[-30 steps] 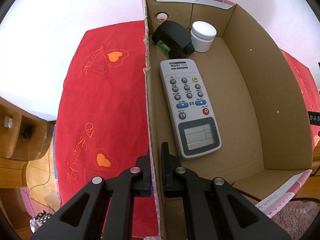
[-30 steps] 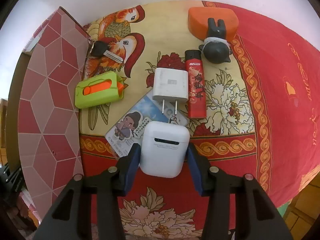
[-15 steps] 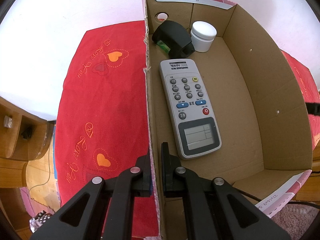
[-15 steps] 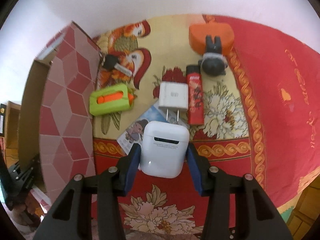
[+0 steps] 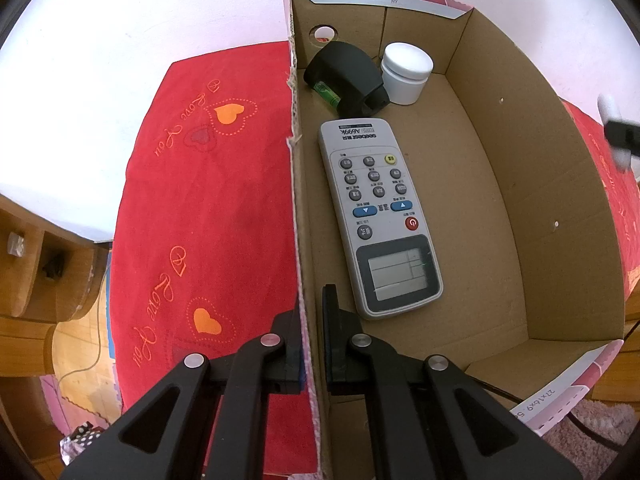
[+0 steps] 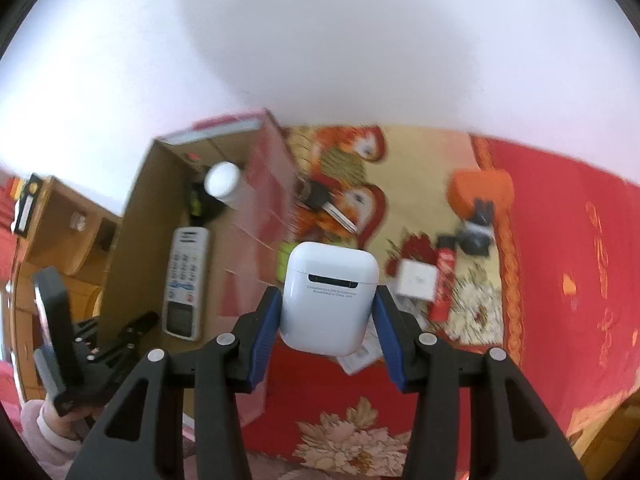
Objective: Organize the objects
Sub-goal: 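Carry the earbud case into the box and open the right gripper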
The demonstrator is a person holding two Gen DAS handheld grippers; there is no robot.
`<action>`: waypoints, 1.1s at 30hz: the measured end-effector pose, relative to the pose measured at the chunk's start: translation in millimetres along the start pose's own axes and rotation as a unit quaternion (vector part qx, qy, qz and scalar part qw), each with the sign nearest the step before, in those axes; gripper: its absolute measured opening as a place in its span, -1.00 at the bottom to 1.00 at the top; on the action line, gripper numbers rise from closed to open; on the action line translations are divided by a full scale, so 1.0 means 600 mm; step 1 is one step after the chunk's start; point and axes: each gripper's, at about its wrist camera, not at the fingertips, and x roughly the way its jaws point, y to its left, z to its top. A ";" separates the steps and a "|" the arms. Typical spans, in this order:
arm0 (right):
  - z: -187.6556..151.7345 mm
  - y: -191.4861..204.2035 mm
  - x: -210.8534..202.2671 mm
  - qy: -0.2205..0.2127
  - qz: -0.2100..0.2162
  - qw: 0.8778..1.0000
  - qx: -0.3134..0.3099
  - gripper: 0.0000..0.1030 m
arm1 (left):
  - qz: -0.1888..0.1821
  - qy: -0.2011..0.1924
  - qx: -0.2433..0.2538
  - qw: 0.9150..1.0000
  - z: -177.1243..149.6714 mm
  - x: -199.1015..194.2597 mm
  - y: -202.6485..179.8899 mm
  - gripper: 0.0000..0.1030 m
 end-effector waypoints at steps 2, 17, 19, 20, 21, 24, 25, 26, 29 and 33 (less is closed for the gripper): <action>0.010 0.024 -0.010 -0.003 0.013 1.000 -0.016 -0.10 | 0.000 0.000 0.000 1.000 0.000 0.000 0.000 -0.91; 0.066 0.203 0.079 0.049 0.041 0.988 -0.140 -0.10 | 0.000 -0.001 0.001 1.000 0.004 -0.004 0.002 -0.91; 0.068 0.212 0.103 0.065 0.025 0.986 -0.150 -0.10 | 0.000 -0.002 0.002 1.000 0.004 -0.004 0.002 -0.91; 0.067 0.215 0.115 0.072 0.015 0.985 -0.154 -0.10 | 0.000 -0.002 0.002 1.000 0.005 -0.003 0.002 -0.91; 0.067 0.218 0.125 0.078 0.005 0.984 -0.159 -0.10 | -0.001 -0.002 0.001 1.000 0.005 -0.003 0.002 -0.91; 0.062 0.221 0.153 0.098 -0.008 0.982 -0.164 -0.10 | -0.001 -0.003 0.001 1.000 0.005 -0.002 0.002 -0.91; 0.060 0.222 0.161 0.103 -0.012 0.981 -0.165 -0.10 | -0.002 -0.003 0.001 1.000 0.005 -0.002 0.001 -0.91; 0.058 0.223 0.165 0.104 -0.018 0.980 -0.168 -0.10 | -0.001 -0.004 0.003 1.000 0.005 -0.002 0.000 -0.91; 0.052 0.230 0.181 0.113 -0.028 0.978 -0.172 -0.10 | -0.002 -0.004 0.002 1.000 0.001 -0.004 0.000 -0.91; 0.048 0.233 0.205 0.128 -0.057 0.974 -0.177 -0.10 | -0.002 -0.005 0.003 1.000 -0.002 -0.009 -0.004 -0.91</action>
